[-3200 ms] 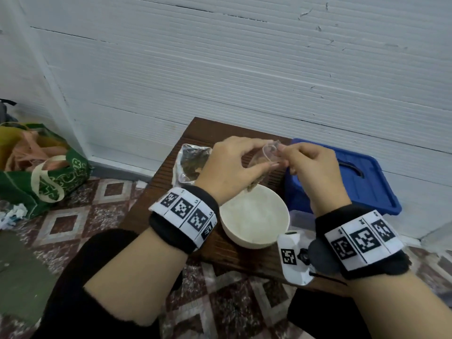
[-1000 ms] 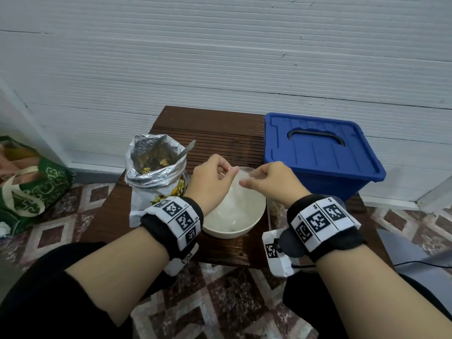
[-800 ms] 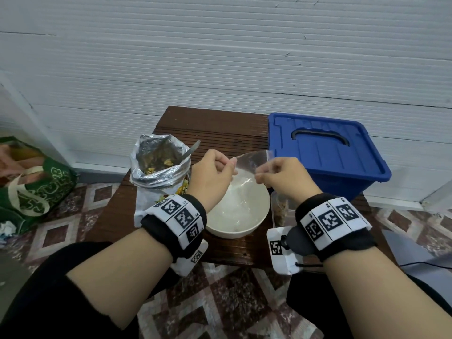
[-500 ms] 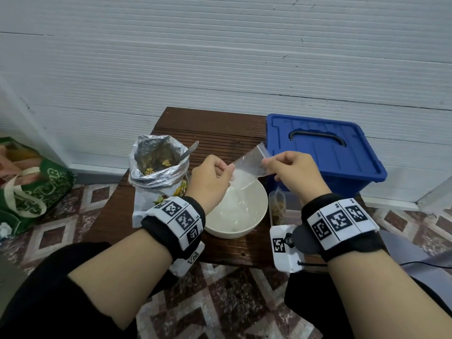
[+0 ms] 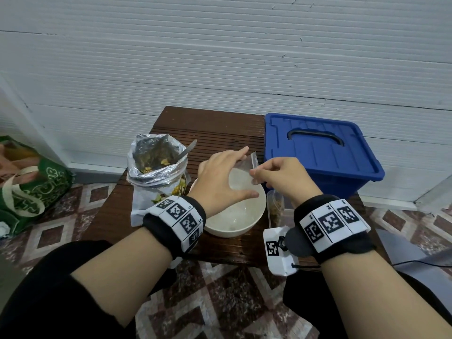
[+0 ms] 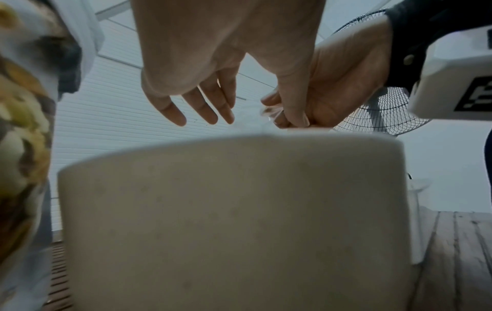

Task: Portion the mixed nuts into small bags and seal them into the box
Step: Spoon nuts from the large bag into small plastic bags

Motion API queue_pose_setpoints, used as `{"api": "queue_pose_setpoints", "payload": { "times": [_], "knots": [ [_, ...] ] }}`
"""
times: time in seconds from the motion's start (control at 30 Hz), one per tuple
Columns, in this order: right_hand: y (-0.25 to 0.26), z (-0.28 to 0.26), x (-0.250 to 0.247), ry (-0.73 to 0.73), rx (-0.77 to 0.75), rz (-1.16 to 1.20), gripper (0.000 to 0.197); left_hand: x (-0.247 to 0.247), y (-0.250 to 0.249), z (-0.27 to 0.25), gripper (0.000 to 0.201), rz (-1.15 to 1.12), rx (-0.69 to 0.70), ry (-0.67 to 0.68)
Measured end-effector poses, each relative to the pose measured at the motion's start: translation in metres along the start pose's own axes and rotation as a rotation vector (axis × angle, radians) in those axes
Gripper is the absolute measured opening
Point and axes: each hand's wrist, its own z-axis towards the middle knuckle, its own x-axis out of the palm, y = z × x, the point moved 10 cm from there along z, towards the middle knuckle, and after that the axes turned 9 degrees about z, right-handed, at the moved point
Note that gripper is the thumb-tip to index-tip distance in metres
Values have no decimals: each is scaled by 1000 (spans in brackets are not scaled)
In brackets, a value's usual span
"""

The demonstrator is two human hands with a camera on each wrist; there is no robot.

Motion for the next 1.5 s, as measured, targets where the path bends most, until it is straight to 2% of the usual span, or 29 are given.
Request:
{"api": "queue_pose_setpoints", "payload": {
  "times": [0.23, 0.4, 0.57, 0.7, 0.8, 0.9, 1.13, 1.27, 1.37, 1.5],
  "knots": [
    [3, -3, 8, 57, -4, -52, 12, -9, 3, 0, 72, -39, 5, -55],
    [2, -1, 1, -1, 12, -15, 33, -15, 2, 0, 60, -83, 35, -120],
    [3, -1, -6, -28, 2, -11, 13, -20, 3, 0, 39, -152, 51, -167],
    [6, -2, -6, -16, -21, -12, 8, -17, 0, 1, 43, -179, 61, -124],
    [6, -2, -9, -41, -44, -4, 13, -15, -3, -1, 49, -190, 62, -92],
    [7, -1, -11, -77, -58, 9, 18, -18, -5, -3, 51, -193, 66, -117],
    [20, -3, -20, -196, -145, 110, 30, -45, -3, -11, 45, -325, 4, -255],
    [33, -6, -18, -237, -195, 151, 31, -77, -12, -23, 39, -379, 56, -355],
    [44, -7, -1, -181, -208, 184, 31, -108, -10, -31, 38, -418, 71, -453],
    [56, -7, 36, -56, -238, 160, 35, -147, 18, -39, 40, -411, -26, -568]
  ]
}}
